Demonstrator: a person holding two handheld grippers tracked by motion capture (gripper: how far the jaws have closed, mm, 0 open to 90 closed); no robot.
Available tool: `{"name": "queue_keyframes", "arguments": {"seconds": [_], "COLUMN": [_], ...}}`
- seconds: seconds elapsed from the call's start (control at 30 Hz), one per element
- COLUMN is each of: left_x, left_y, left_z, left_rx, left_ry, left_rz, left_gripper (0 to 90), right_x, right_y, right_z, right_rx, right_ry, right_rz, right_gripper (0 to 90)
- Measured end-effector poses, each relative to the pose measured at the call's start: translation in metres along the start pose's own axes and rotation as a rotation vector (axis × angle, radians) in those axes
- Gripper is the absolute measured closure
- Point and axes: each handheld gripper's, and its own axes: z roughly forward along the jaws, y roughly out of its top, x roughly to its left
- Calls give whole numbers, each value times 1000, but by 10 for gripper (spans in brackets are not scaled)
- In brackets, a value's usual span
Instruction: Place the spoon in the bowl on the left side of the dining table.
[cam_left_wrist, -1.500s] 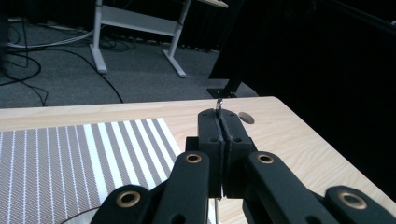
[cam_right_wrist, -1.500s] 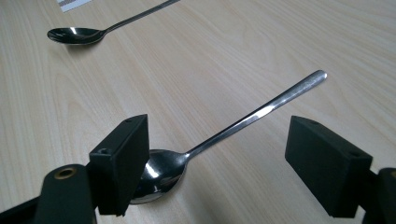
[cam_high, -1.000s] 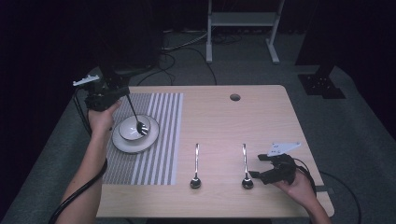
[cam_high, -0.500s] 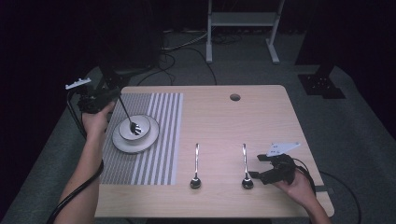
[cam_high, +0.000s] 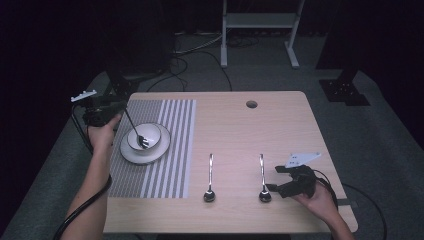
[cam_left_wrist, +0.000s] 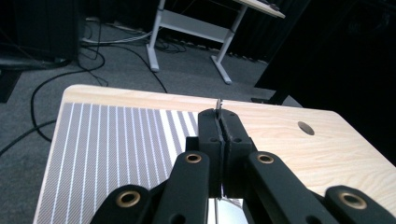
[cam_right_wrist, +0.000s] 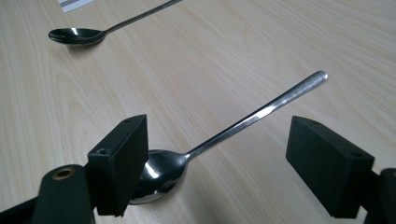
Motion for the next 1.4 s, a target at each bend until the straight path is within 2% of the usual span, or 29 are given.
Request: {"name": "queue_keyframes", "arguments": {"seconds": [0.4, 0.53, 0.6, 0.77, 1.07, 1.13, 1.2, 1.4], "left_x": [13, 17, 22, 30, 43, 46, 47, 46], "left_y": [-14, -18, -22, -28, -42, -44, -46, -51], "left_z": [-1, -2, -2, -5, -9, -10, -9, -8], "left_rx": [14, 11, 12, 17, 59, 65, 75, 79], "left_ry": [31, 39, 35, 52, 95, 96, 97, 96], "left_rz": [-21, -39, -62, -80, -101, -105, -111, -104], "left_gripper": [890, 890, 889, 880, 797, 783, 729, 698], "right_x": [1, 1, 1, 1, 1, 1, 1, 1], "right_y": [0, 0, 0, 0, 0, 0, 0, 0], "right_z": [2, 2, 1, 1, 2, 2, 2, 2], "right_rx": [3, 0, -2, 0, 2, 2, 4, 3], "right_ry": [3, 2, 1, -1, -3, -3, -3, -6], "right_rz": [-6, -7, -4, -3, -2, 0, 0, -2], "right_gripper": [200, 200, 200, 200, 200, 200, 200, 200]}}
